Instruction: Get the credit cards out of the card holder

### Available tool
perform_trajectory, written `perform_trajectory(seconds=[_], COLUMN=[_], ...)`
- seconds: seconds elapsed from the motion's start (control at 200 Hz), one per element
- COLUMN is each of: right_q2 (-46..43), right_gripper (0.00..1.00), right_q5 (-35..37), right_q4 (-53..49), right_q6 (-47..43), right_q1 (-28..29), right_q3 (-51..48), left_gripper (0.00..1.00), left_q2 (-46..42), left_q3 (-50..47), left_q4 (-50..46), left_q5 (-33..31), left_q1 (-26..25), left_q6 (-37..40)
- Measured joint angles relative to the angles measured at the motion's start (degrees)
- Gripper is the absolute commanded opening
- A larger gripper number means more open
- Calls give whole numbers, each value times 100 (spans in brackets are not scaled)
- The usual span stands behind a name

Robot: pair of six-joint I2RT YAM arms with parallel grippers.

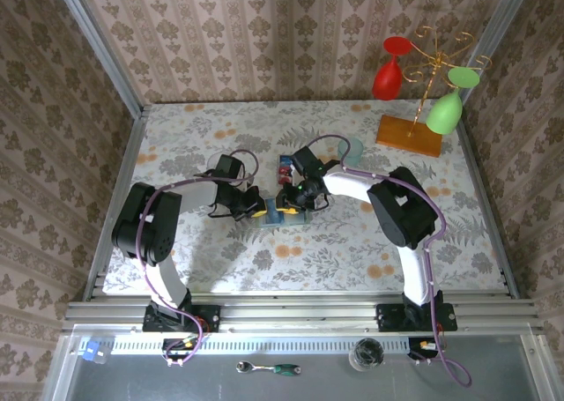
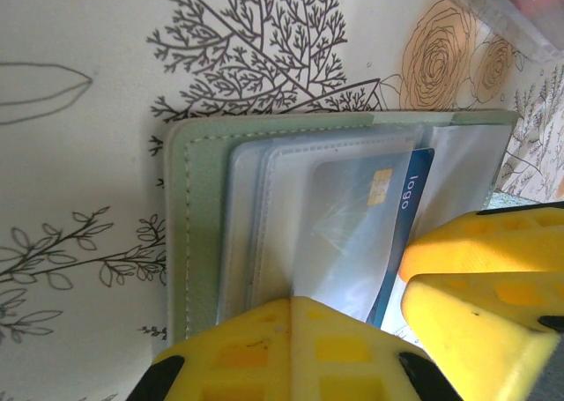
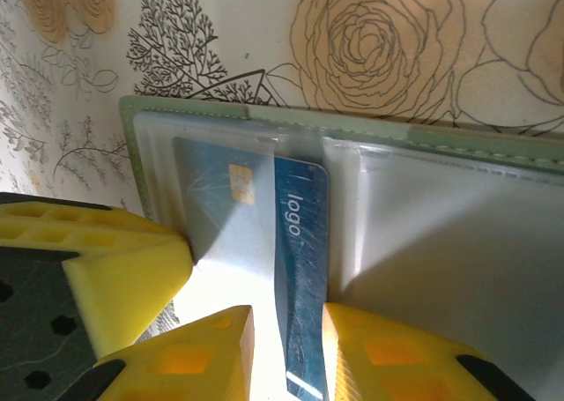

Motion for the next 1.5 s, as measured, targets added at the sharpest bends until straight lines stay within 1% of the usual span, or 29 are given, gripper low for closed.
perform_trajectory(seconds=[0.32,0.615,0.95,1.175,1.295,1.5], right_q2=[9,9,7,2,-68,-264], right_gripper=[29,26,19,11,9,8], right_q5=[-20,-483,-634,-629,-627,-621], right_q4=[7,444,828,855,914,898], right_q6=[-17,260,459,457,455,391], right_q1=[0,-120,-153,-168,-216,-299], right_q3=[-7,-251,-446,-505,-577,-678], left_gripper=[0,0,0,0,0,0], left_q2=[0,0,0,0,0,0], left_q3=[0,0,0,0,0,0], left_q4=[-2,-15,-15,-15,-15,-15], left_q5=[0,2,2,2,2,2], left_q1=[11,15,20,20,20,20], left_q6=[22,42,42,42,42,42])
